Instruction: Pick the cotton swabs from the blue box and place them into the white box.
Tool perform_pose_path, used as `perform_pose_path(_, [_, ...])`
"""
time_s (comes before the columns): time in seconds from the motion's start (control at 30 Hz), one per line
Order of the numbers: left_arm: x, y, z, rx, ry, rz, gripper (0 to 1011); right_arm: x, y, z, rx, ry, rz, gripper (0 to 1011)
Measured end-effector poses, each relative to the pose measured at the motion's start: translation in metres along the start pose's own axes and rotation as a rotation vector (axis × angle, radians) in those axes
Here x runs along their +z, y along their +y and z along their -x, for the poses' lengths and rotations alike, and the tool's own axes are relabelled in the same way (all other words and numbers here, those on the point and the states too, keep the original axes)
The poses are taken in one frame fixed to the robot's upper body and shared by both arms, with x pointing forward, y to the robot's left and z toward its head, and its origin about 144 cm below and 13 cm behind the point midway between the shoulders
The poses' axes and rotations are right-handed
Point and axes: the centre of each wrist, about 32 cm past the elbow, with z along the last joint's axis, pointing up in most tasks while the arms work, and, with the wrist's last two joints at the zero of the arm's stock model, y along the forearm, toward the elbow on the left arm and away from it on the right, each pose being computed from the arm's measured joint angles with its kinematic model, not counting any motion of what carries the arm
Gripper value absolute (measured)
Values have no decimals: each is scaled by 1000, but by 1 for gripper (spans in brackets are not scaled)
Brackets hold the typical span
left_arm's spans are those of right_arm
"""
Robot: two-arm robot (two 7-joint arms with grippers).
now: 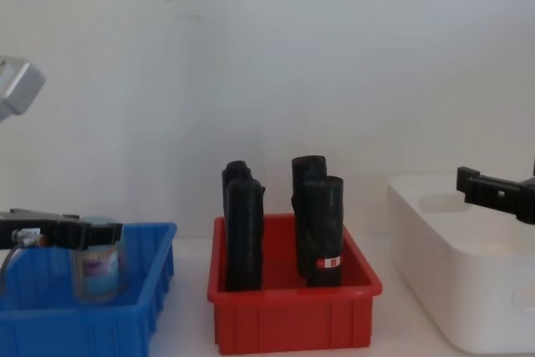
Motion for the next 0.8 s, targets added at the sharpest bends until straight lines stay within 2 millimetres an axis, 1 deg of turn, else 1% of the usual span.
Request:
perform_pose_path(0.23, [28,10,6,-60,-39,45,669,0,0,0,0,0,0,1001])
perform_pose_path(0.27, [28,10,6,-60,-39,45,669,0,0,0,0,0,0,1001])
perform_pose_path(0.33, [40,15,8,-93,-55,63,670,0,0,0,0,0,0,1001])
perform_pose_path(0.43, [48,18,10,-120,-66,74,669,0,0,0,0,0,0,1001])
perform_pose_path(0.53, [61,22,14,-168,-81,92,669,0,0,0,0,0,0,1001])
perform_pose_path(0.63, [71,25,16,-210,-87,102,669,0,0,0,0,0,0,1001])
perform_pose_path(0.67, [71,25,16,-210,-87,102,669,0,0,0,0,0,0,1001])
perform_pose_path(0.8, [84,28,19,-276,-93,117,669,0,0,0,0,0,0,1001])
